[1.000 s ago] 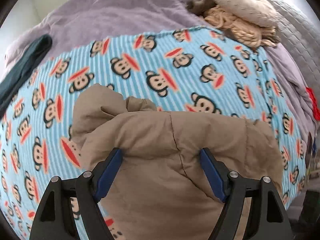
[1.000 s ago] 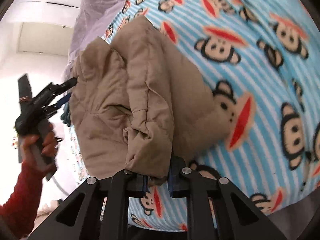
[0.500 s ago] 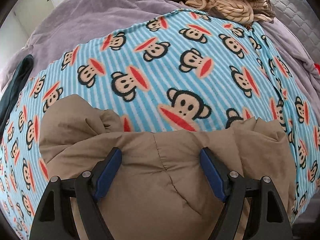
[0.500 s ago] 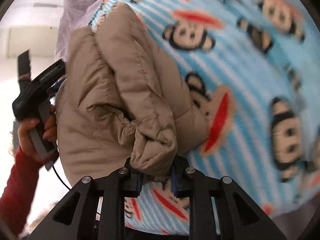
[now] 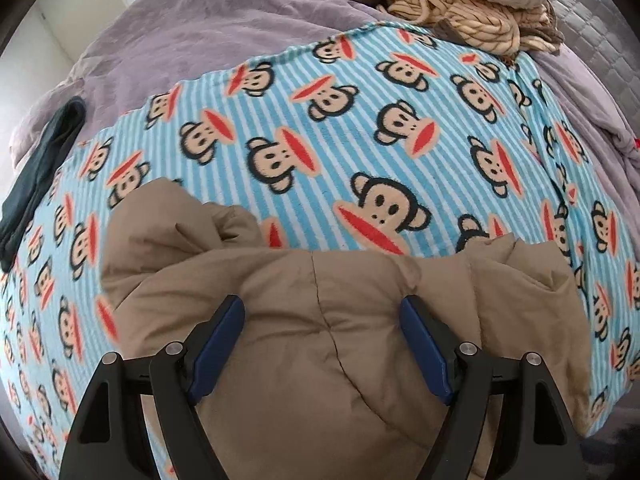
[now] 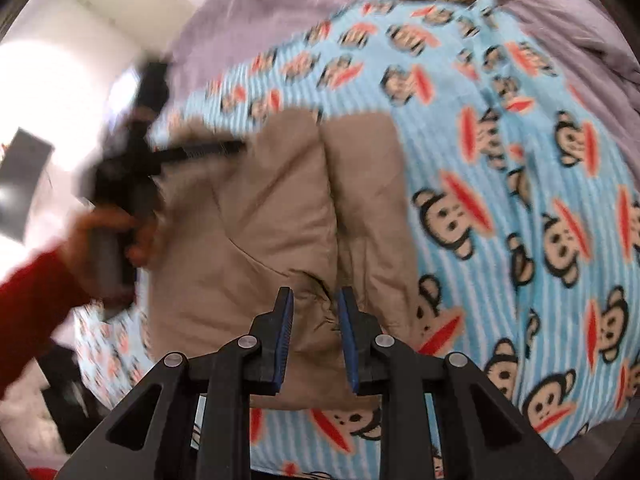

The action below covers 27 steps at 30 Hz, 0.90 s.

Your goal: Fold large clothes

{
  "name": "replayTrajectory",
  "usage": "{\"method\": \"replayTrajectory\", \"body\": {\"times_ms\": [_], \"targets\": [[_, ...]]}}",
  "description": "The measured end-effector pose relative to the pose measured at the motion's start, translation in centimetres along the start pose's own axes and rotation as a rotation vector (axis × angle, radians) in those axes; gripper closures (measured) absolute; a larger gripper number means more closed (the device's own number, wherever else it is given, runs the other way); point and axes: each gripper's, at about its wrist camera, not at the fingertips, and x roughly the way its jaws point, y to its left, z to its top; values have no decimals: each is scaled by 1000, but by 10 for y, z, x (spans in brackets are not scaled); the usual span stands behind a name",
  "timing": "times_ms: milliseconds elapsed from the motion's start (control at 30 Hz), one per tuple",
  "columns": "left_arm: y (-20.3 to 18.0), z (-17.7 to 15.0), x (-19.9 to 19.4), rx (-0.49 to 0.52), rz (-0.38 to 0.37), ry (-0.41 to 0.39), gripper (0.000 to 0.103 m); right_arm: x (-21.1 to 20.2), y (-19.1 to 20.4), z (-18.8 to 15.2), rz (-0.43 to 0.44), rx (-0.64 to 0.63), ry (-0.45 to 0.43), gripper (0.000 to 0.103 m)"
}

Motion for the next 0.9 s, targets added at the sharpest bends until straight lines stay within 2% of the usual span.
{"method": "replayTrajectory", "body": {"times_ms": [133,267,400,433,533,567,700,800,867,900], "targets": [[12,-14,-27,-32,1,2,23,26,-14,-1,-21,15,95,77],[25,-37,-50,-77,22,10,23,33,-24,2,13,35,119,77],[35,-60,-63,-114,48,21,23,23,-24,10,56,13,121,77],[37,-66,-66,-123,54,25,23,19,-24,14,74,6,110,72],[44,-80,-72,-150,53,39,23,9,-27,26,120,5,75,45],[46,-84,-73,-156,53,45,23,4,-26,29,145,12,66,43],[49,-93,-74,-168,50,61,23,2,-24,45,191,37,64,43],[51,-97,-74,-173,50,67,23,21,-21,55,160,48,112,44],[53,-99,-75,-178,52,70,23,33,-18,54,174,72,131,77],[54,-100,-75,-179,51,72,23,37,-20,54,185,88,136,77]]}}
